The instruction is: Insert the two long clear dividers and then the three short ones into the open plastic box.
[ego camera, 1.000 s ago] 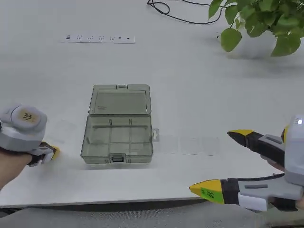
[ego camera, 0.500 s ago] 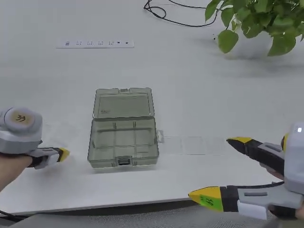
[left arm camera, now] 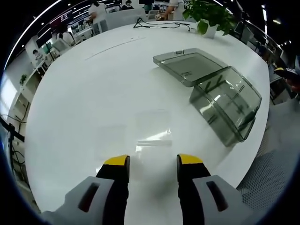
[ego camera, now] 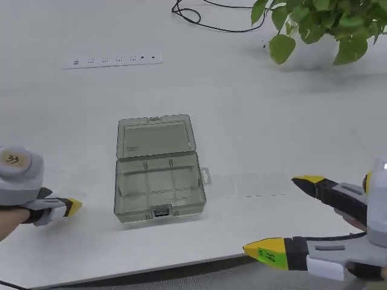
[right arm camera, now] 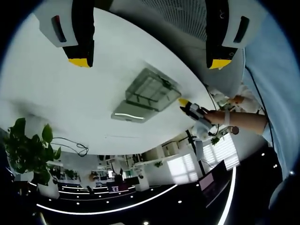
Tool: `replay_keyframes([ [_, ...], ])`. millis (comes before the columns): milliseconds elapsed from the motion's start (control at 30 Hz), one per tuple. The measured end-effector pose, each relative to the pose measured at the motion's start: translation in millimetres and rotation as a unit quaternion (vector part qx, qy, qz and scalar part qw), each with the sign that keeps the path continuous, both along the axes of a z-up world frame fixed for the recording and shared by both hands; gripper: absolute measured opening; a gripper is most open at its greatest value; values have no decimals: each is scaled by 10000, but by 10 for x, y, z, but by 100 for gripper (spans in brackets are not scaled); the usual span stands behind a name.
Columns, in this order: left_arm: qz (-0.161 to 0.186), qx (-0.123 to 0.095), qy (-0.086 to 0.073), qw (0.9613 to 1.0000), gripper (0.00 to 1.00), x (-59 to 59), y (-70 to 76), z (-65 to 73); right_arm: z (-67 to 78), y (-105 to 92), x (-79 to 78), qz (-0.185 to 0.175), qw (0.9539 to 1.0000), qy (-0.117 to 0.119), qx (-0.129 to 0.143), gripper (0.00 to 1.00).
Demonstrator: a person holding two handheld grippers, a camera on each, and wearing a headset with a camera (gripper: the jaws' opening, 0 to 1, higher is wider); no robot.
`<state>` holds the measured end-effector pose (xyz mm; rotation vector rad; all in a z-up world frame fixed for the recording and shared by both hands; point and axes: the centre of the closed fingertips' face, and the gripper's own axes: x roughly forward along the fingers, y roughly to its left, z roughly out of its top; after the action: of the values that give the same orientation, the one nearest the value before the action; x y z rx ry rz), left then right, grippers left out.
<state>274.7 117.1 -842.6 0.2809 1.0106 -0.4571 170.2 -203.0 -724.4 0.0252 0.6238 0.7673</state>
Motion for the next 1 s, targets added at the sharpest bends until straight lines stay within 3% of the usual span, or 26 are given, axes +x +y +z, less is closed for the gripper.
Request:
replay_keyframes([
  [200,-27,-37,116,9999,38,-22,1,-42,15,72,26,38,10000,-42,-1,100],
  [300,-24,6,148,9999,37,-17,-4,-41,23,110,28,24,10000,-55,29,100],
  [400,-72,67,244,9997,33,-33,-25,-40,3,178,7,86,9999,-50,14,100],
  [700,-40,264,530,9982,32,-55,9,-36,-32,275,36,166,9998,-94,40,100],
  [867,-73,313,577,9978,31,-66,25,-37,-45,306,48,233,9997,-107,13,100],
  [1000,-131,306,526,9981,31,-85,26,-33,-36,342,73,285,9995,-118,40,100],
])
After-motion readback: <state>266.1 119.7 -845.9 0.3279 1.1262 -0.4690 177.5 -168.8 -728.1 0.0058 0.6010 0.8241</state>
